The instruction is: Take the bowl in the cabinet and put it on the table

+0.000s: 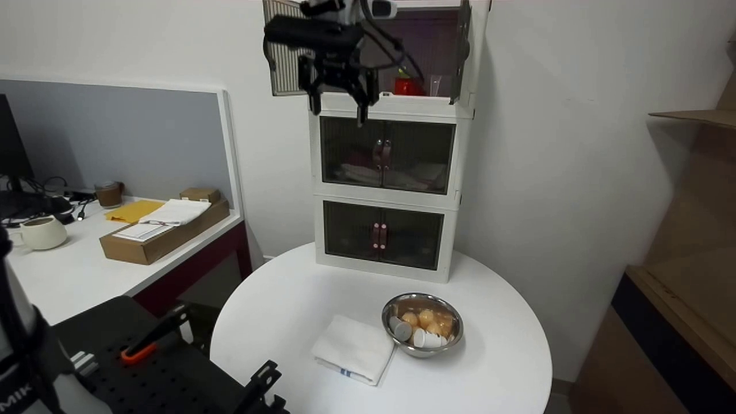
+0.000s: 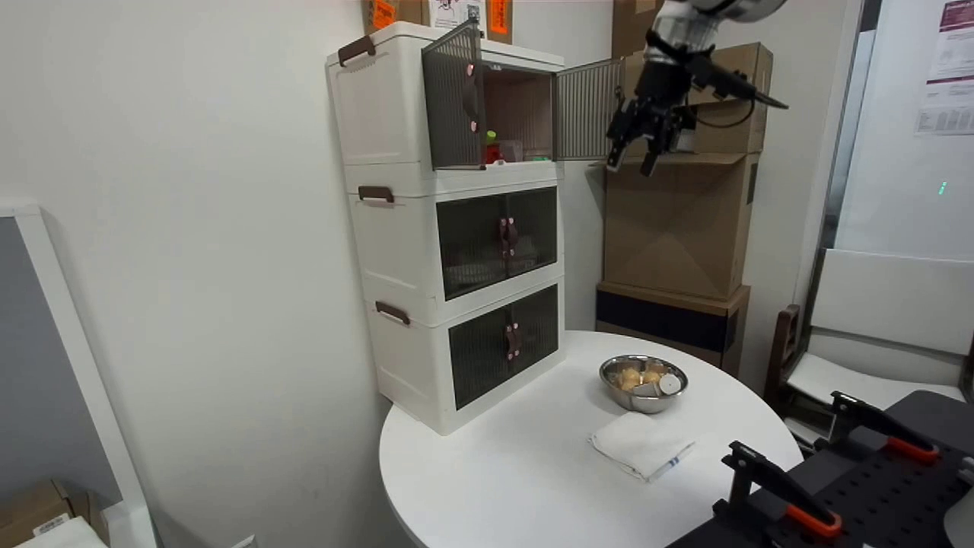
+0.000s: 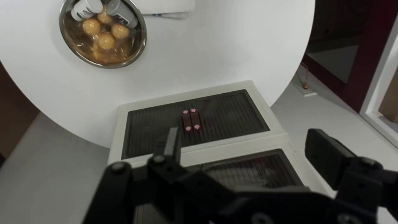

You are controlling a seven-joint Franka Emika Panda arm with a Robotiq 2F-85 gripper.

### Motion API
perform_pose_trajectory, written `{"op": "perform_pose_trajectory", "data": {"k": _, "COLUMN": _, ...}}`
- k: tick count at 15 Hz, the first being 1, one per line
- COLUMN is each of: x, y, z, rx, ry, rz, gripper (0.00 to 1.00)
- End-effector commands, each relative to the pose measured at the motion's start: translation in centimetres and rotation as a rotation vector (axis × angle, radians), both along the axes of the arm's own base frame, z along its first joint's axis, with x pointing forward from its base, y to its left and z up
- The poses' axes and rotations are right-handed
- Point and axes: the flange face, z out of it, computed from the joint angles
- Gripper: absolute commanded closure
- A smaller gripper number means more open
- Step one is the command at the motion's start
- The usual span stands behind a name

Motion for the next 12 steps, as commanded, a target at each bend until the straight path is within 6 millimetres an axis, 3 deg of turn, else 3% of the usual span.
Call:
{"op": "perform_pose_trajectory", "data": {"k": 1, "x": 0.2, "y": 1.2, "z": 9.2, "rx": -0.043, "ry": -0.012, "rz": -0.031, "gripper": 0.00}}
{"op": "perform_pose_trajectory", "data": {"k": 2, "x": 0.1, "y": 0.5, "z": 5.3, "rx": -0.015, "ry": -0.016, "rz": -0.010, "gripper": 0.00}}
{"op": "perform_pose_trajectory", "data": {"k": 3, "x": 0.1, "y": 0.7, "z": 7.2, "rx": -0.016, "ry": -0.032, "rz": -0.012, "gripper": 0.00}}
{"op": "perform_pose_trajectory", "data": {"k": 4, "x": 0.0, "y": 0.7, "z": 7.3, "rx": -0.015, "ry": -0.035, "rz": -0.011, "gripper": 0.00}}
{"op": "perform_pose_trajectory", "data": {"k": 7, "x": 0.0, "y": 0.5, "z": 5.4, "rx": -0.013, "ry": -0.004, "rz": -0.015, "gripper": 0.00}}
{"op": "perform_pose_trajectory", "data": {"k": 12, "x": 0.1, "y": 0.5, "z": 5.1, "rx": -0.013, "ry": 0.000, "rz": -0.015, "gripper": 0.00}}
